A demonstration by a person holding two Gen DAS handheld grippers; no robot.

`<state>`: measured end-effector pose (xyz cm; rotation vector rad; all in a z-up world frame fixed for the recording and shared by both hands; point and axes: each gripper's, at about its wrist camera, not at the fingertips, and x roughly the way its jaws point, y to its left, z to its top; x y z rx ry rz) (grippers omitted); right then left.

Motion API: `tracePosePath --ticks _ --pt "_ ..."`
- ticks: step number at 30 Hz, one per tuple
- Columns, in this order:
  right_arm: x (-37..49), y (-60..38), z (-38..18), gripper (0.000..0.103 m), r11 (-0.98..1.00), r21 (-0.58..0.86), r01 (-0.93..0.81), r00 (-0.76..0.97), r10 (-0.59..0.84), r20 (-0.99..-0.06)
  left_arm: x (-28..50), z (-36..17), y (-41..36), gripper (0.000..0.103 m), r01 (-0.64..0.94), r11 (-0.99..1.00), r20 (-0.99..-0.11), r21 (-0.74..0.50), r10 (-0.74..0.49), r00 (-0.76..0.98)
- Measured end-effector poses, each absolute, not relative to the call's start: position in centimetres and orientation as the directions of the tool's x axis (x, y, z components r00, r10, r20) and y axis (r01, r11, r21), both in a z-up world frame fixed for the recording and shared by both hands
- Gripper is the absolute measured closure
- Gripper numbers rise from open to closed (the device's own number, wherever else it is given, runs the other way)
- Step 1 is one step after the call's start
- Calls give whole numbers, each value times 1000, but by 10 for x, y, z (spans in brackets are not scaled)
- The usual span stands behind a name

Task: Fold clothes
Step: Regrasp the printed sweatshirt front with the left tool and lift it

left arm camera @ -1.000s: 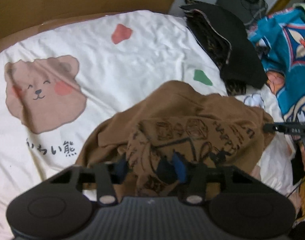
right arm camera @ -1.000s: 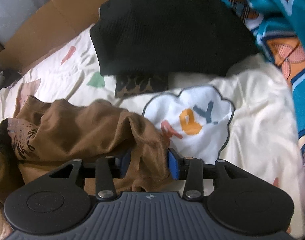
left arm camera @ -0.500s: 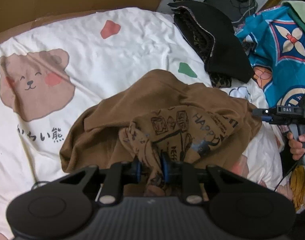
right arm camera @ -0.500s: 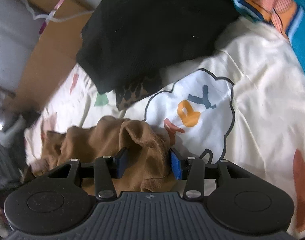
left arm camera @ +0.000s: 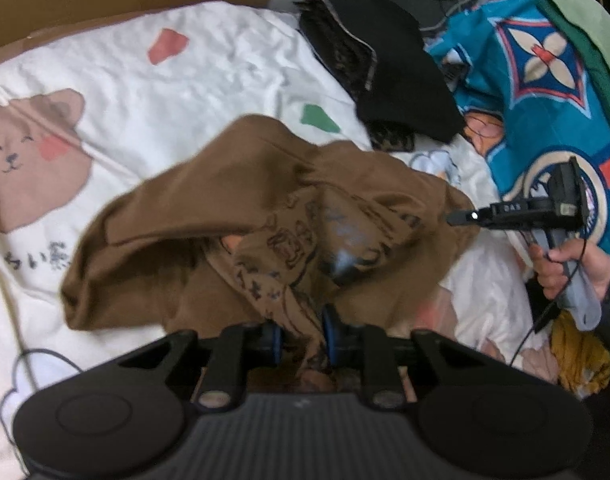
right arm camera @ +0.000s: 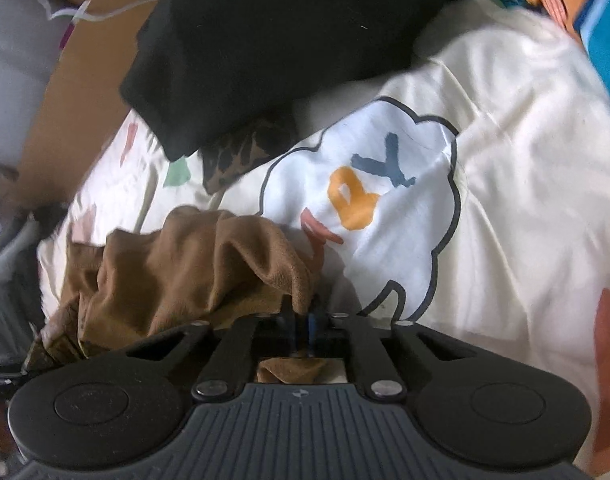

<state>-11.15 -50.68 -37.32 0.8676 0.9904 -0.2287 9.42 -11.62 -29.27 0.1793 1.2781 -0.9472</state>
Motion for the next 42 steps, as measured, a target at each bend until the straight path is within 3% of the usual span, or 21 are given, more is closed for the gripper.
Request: tracePosePath --ticks 9,18,21,23,25,36,39,42 --pt "-112 -498 -351 101 710 489 508 550 170 -818 58 -306 -135 82 719 554 -855 -420 -507 -108" --pt "-109 -492 -353 101 729 464 503 535 160 -830 29 -319 -138 82 751 539 -883 -382 -451 -126" --pt "-110 -493 -351 101 735 452 505 534 146 -833 25 -313 -137 73 765 531 -887 -364 -449 -111" --pt "-111 -495 -351 101 733 447 512 534 136 -835 28 -300 -132 53 773 525 -876 -355 -475 -79" --pt "-112 -495 -352 101 731 444 517 531 133 -837 34 -287 -123 43 766 544 -868 -342 -495 -37" --pt "-110 -492 -351 101 744 418 521 512 120 -851 101 -264 -50 42 568 761 -866 -313 -474 158" --pt "-109 -491 -351 101 741 413 529 507 114 -855 124 -275 -26 49 465 840 -883 -280 -415 219" --pt "-107 -490 -351 101 745 403 532 497 110 -861 146 -295 -4 68 359 899 -906 -249 -348 241"
